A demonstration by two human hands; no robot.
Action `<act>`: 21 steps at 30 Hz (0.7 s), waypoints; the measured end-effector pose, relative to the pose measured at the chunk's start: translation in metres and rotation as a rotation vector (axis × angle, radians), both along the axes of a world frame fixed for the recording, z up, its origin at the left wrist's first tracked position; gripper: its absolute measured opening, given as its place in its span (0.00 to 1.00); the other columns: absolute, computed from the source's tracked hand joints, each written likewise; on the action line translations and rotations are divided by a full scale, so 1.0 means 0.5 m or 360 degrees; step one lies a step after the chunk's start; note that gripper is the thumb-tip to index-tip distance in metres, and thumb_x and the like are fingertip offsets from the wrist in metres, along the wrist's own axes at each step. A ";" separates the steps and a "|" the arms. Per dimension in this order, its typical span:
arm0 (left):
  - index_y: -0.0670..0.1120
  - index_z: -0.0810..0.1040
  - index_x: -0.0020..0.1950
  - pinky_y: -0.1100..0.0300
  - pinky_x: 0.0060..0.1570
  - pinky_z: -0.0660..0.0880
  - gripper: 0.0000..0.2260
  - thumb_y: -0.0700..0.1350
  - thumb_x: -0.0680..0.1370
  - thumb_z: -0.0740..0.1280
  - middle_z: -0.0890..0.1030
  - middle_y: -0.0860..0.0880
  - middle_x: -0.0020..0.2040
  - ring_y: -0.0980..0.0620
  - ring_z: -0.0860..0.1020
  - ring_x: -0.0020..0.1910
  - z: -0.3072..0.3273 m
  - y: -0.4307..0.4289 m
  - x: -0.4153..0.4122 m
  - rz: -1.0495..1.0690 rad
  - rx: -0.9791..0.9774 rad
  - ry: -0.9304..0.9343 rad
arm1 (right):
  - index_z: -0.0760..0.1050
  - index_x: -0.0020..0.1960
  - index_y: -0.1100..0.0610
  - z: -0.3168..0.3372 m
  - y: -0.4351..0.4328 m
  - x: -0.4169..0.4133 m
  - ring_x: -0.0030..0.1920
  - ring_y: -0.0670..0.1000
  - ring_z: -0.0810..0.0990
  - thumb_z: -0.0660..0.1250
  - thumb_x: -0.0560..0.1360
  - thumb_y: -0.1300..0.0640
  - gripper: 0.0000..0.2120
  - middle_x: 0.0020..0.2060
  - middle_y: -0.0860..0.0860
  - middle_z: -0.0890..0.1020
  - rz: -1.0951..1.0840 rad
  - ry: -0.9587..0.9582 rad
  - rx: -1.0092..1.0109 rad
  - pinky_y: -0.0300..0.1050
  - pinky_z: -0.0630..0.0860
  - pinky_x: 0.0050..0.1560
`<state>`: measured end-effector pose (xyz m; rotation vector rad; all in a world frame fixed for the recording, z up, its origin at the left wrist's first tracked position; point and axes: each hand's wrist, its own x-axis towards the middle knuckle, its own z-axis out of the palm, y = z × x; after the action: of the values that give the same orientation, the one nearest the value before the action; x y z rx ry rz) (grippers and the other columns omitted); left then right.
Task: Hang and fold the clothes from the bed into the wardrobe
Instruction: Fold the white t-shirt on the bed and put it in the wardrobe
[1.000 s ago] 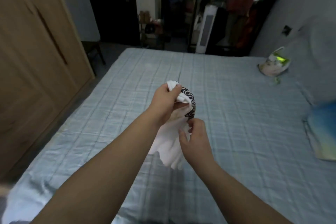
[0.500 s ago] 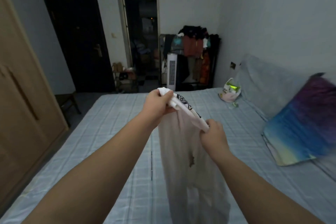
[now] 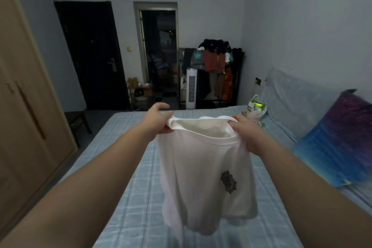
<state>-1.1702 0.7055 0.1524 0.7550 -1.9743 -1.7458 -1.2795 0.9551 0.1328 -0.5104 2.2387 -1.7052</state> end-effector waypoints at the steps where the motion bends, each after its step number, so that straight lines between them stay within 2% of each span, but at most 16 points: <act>1: 0.43 0.77 0.60 0.55 0.35 0.83 0.08 0.41 0.81 0.66 0.77 0.41 0.55 0.45 0.80 0.49 -0.002 -0.002 0.009 -0.0071 0.0110 0.0041 | 0.74 0.55 0.50 0.009 0.001 0.004 0.52 0.58 0.81 0.69 0.77 0.55 0.08 0.54 0.58 0.80 0.0103 -0.0069 0.0004 0.58 0.81 0.52; 3: 0.38 0.78 0.59 0.55 0.38 0.84 0.08 0.37 0.82 0.62 0.77 0.37 0.55 0.43 0.80 0.51 0.000 -0.009 0.027 -0.0110 0.0277 0.0099 | 0.70 0.60 0.46 0.019 0.005 0.000 0.54 0.59 0.81 0.75 0.71 0.51 0.20 0.56 0.56 0.77 0.0302 -0.0090 0.0136 0.57 0.80 0.50; 4: 0.37 0.77 0.59 0.55 0.40 0.84 0.08 0.34 0.82 0.61 0.77 0.37 0.55 0.42 0.80 0.51 -0.002 -0.019 0.035 -0.0103 0.0340 0.0111 | 0.69 0.61 0.44 0.023 0.006 -0.003 0.54 0.59 0.80 0.77 0.67 0.51 0.27 0.57 0.55 0.76 0.0376 -0.0001 0.0289 0.57 0.80 0.52; 5: 0.36 0.77 0.58 0.54 0.43 0.84 0.10 0.31 0.81 0.60 0.77 0.36 0.54 0.41 0.80 0.52 -0.002 -0.029 0.046 -0.0101 0.0362 0.0101 | 0.67 0.62 0.42 0.024 0.006 -0.005 0.54 0.58 0.79 0.77 0.65 0.53 0.30 0.58 0.55 0.76 0.0419 0.0134 0.0480 0.57 0.79 0.54; 7: 0.38 0.79 0.54 0.52 0.51 0.82 0.14 0.25 0.77 0.59 0.79 0.36 0.54 0.41 0.81 0.54 -0.004 -0.052 0.071 -0.0149 0.0233 0.0008 | 0.64 0.64 0.41 0.028 0.002 -0.007 0.52 0.52 0.77 0.74 0.67 0.60 0.32 0.56 0.52 0.75 0.0476 0.0375 0.0821 0.50 0.76 0.50; 9: 0.39 0.79 0.55 0.54 0.52 0.82 0.13 0.27 0.76 0.62 0.81 0.36 0.55 0.44 0.83 0.53 -0.014 -0.078 0.094 -0.0178 -0.0037 -0.0129 | 0.64 0.64 0.41 0.023 -0.001 -0.011 0.50 0.49 0.76 0.72 0.69 0.62 0.31 0.55 0.50 0.75 0.0545 0.0488 0.1033 0.47 0.74 0.47; 11: 0.38 0.79 0.56 0.60 0.43 0.83 0.07 0.35 0.79 0.66 0.83 0.38 0.50 0.49 0.85 0.45 -0.019 -0.093 0.114 -0.0067 -0.0288 -0.0252 | 0.68 0.63 0.42 0.008 -0.003 -0.020 0.53 0.50 0.76 0.72 0.71 0.59 0.25 0.56 0.48 0.76 0.0564 0.0612 0.1142 0.48 0.72 0.49; 13: 0.37 0.79 0.53 0.60 0.36 0.83 0.07 0.41 0.81 0.66 0.85 0.40 0.42 0.52 0.84 0.35 -0.021 -0.110 0.128 0.0156 -0.0495 -0.0322 | 0.71 0.60 0.43 -0.012 -0.005 -0.025 0.53 0.50 0.76 0.72 0.73 0.54 0.18 0.55 0.48 0.77 0.0550 0.0715 0.1097 0.47 0.71 0.50; 15: 0.40 0.81 0.49 0.54 0.38 0.83 0.10 0.45 0.81 0.65 0.84 0.44 0.37 0.50 0.83 0.33 -0.020 -0.129 0.143 0.0285 -0.0781 -0.0394 | 0.72 0.56 0.42 -0.033 -0.010 -0.026 0.53 0.49 0.76 0.71 0.76 0.50 0.12 0.52 0.46 0.78 0.0528 0.0796 0.0950 0.47 0.71 0.49; 16: 0.42 0.82 0.47 0.52 0.40 0.83 0.11 0.47 0.81 0.65 0.84 0.45 0.37 0.48 0.83 0.34 -0.018 -0.139 0.150 0.0310 -0.0957 -0.0464 | 0.73 0.54 0.41 -0.040 -0.014 -0.024 0.52 0.49 0.77 0.69 0.77 0.49 0.09 0.51 0.44 0.79 0.0514 0.0870 0.0913 0.47 0.71 0.49; 18: 0.45 0.83 0.49 0.52 0.45 0.79 0.12 0.51 0.80 0.64 0.84 0.47 0.44 0.46 0.82 0.41 -0.010 -0.147 0.167 0.0339 -0.1227 -0.0587 | 0.76 0.53 0.42 -0.048 -0.023 -0.022 0.50 0.49 0.78 0.66 0.78 0.48 0.04 0.48 0.44 0.80 0.0454 0.1013 0.0941 0.48 0.72 0.48; 21: 0.49 0.84 0.55 0.50 0.53 0.77 0.13 0.54 0.79 0.64 0.82 0.47 0.52 0.46 0.79 0.52 -0.001 -0.155 0.184 0.0377 -0.1299 -0.0526 | 0.76 0.51 0.42 -0.052 -0.039 -0.008 0.47 0.49 0.78 0.61 0.79 0.46 0.06 0.47 0.45 0.81 0.0355 0.1158 0.1088 0.50 0.75 0.49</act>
<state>-1.0781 0.6282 0.1521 0.9408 -2.4050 -0.5914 -1.2835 0.9358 0.1069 -1.2667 2.8731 -0.5903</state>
